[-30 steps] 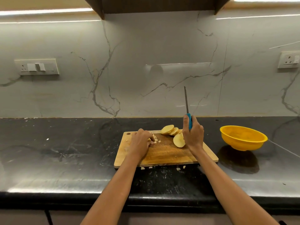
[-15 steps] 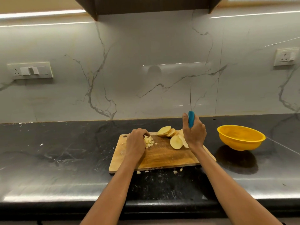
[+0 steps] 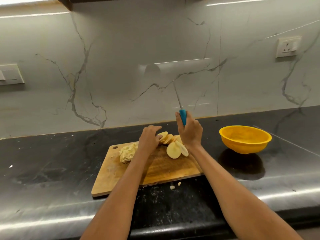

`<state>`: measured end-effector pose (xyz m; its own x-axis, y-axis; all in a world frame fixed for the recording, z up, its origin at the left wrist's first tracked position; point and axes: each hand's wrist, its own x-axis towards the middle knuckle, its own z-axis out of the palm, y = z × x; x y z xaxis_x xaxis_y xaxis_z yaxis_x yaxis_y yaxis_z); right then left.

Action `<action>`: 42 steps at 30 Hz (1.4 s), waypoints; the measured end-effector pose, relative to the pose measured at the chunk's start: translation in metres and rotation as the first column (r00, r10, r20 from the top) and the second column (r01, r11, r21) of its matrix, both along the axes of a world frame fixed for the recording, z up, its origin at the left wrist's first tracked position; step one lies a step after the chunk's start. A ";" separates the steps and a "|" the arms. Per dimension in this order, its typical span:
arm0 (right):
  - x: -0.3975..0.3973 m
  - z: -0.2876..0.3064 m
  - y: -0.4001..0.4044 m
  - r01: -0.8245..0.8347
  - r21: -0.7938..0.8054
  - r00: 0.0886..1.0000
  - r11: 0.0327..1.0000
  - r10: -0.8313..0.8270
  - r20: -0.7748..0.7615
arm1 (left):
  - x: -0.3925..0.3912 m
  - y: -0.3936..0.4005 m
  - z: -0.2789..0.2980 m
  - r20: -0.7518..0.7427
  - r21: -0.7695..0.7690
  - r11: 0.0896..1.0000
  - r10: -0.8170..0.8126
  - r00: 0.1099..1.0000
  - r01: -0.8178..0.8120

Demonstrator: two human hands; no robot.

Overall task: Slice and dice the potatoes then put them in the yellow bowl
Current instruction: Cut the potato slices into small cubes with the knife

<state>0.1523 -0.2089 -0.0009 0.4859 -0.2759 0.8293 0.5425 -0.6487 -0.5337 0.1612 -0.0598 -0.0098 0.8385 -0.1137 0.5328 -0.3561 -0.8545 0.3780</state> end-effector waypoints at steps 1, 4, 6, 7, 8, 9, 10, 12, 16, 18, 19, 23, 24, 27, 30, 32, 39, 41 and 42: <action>0.000 0.000 0.000 -0.001 -0.017 1.000 1.000 0.001 0.005 | 0.003 -0.001 0.000 -0.098 -0.009 1.000 -0.019 0.995 0.018; -0.001 0.000 0.000 -0.005 -0.040 1.000 0.999 0.006 0.025 | 0.016 0.001 0.001 -0.335 -0.087 0.994 -0.090 0.938 0.065; -0.002 0.000 0.001 0.002 -0.050 0.999 0.999 0.000 0.037 | 0.022 0.006 0.001 -0.345 -0.112 0.991 -0.103 0.933 0.068; -0.002 0.000 0.001 0.006 -0.057 0.999 0.998 -0.004 0.039 | 0.023 0.009 0.001 -0.316 -0.113 0.992 -0.093 0.944 0.060; -0.003 0.001 0.001 0.009 -0.064 0.999 0.998 -0.007 0.038 | 0.025 0.012 0.000 -0.280 -0.109 0.993 -0.078 0.957 0.050; -0.003 0.001 0.001 0.010 -0.070 0.999 0.998 -0.008 0.036 | 0.026 0.015 -0.001 -0.247 -0.107 0.993 -0.068 0.967 0.043; -0.003 0.001 0.001 0.009 -0.073 0.999 0.997 -0.007 0.033 | 0.026 0.017 -0.003 -0.222 -0.111 0.993 -0.062 0.973 0.038; -0.004 0.001 0.001 0.006 -0.075 1.000 0.997 -0.004 0.027 | 0.025 0.019 -0.005 -0.171 -0.118 0.992 -0.053 0.984 0.033; -0.002 0.000 -0.002 -0.022 -0.047 1.000 0.999 0.022 -0.012 | 0.011 0.015 0.004 -0.021 -0.243 0.969 -0.049 0.999 0.042; -0.002 0.001 -0.002 -0.068 -0.007 0.997 0.998 0.068 -0.034 | -0.003 0.013 0.009 0.015 -0.301 0.953 -0.039 0.999 0.041; -0.003 0.002 -0.002 -0.107 0.022 0.993 0.994 0.108 -0.038 | -0.009 0.012 0.009 0.023 -0.274 0.962 -0.004 1.000 0.010; -0.018 0.002 0.002 -0.224 0.086 0.974 0.971 0.227 -0.027 | -0.048 0.004 0.006 0.023 0.018 0.981 0.194 0.981 -0.194; -0.023 0.002 0.002 -0.238 0.092 0.970 0.967 0.242 -0.035 | -0.059 0.000 0.006 0.022 0.081 0.967 0.241 0.970 -0.242; -0.038 -0.004 0.002 -0.271 0.108 0.955 0.956 0.282 -0.094 | -0.092 -0.012 0.003 0.036 0.275 0.884 0.383 0.923 -0.378; -0.058 -0.015 0.002 -0.276 0.093 0.935 0.957 0.290 -0.204 | -0.120 -0.014 -0.002 -0.015 0.313 0.840 0.472 0.882 -0.444; -0.070 -0.021 0.000 -0.262 0.057 0.919 0.963 0.267 -0.291 | -0.130 -0.006 -0.009 -0.009 0.226 0.867 0.457 0.889 -0.444; -0.140 -0.012 -0.006 -0.299 0.011 0.659 0.954 0.214 -0.721 | -0.141 0.020 -0.029 -0.164 0.053 0.997 0.057 0.985 -0.049; -0.159 -0.011 -0.002 -0.324 -0.047 0.543 0.945 0.145 -0.827 | -0.144 0.018 -0.027 -0.160 0.073 0.996 0.063 0.985 -0.052; -0.166 -0.011 0.000 -0.323 -0.065 0.522 0.944 0.120 -0.845 | -0.145 0.018 -0.027 -0.158 0.066 0.996 0.063 0.985 -0.054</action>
<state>-0.0137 -0.2086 -0.0120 0.9975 0.0519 0.0484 0.0710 -0.7110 -0.6996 0.0161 -0.0421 -0.0369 0.9184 -0.0902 0.3852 -0.2441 -0.8954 0.3724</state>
